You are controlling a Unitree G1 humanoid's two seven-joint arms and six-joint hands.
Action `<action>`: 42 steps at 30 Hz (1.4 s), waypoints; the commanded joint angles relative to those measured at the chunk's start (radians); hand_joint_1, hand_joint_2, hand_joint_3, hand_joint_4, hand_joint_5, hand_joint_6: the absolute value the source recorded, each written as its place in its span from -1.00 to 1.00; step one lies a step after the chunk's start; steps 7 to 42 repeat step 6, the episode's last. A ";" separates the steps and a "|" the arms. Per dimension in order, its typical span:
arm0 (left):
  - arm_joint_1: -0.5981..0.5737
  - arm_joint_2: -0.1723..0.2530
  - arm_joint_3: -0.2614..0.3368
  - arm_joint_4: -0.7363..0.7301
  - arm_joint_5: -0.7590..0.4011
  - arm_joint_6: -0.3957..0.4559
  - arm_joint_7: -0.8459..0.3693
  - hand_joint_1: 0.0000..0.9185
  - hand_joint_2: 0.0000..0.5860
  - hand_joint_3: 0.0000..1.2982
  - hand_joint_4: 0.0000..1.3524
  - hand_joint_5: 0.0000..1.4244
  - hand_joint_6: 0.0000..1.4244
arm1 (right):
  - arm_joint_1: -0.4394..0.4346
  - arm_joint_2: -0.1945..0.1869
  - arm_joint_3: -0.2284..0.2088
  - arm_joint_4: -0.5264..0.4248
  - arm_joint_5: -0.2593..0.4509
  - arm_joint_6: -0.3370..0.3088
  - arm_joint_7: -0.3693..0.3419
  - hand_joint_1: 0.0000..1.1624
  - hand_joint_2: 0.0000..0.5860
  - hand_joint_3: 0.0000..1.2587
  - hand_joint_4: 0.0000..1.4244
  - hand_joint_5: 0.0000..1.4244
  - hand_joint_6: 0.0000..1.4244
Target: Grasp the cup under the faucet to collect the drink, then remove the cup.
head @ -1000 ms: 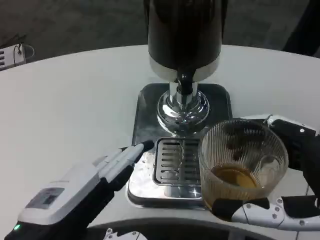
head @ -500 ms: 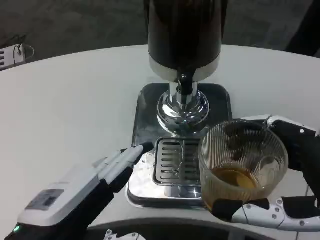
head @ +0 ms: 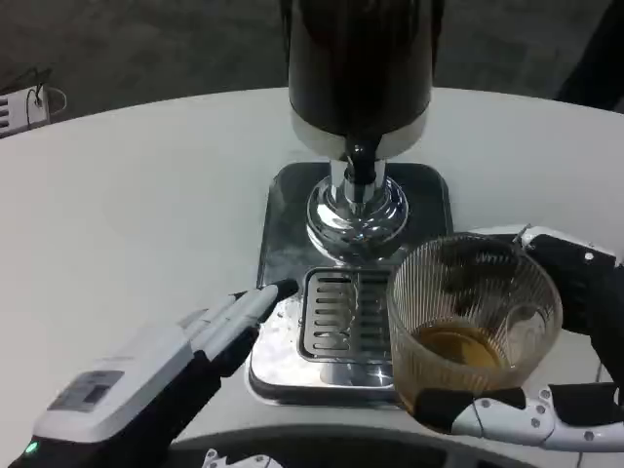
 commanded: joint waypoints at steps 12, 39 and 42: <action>0.014 0.008 0.015 -0.007 -0.005 0.007 -0.014 -1.00 -0.77 -1.00 -1.00 -1.00 -0.94 | -0.001 0.003 -0.002 -0.025 0.019 -0.016 -0.001 0.69 -0.36 0.66 0.78 0.94 1.00; 0.014 0.008 0.015 -0.007 -0.005 0.007 -0.014 -1.00 -0.77 -1.00 -1.00 -1.00 -0.94 | -0.001 0.003 -0.002 -0.025 0.019 -0.016 -0.001 0.69 -0.36 0.66 0.78 0.94 1.00; 0.014 0.008 0.015 -0.007 -0.005 0.007 -0.014 -1.00 -0.77 -1.00 -1.00 -1.00 -0.94 | -0.001 0.003 -0.002 -0.025 0.019 -0.016 -0.001 0.69 -0.36 0.66 0.78 0.94 1.00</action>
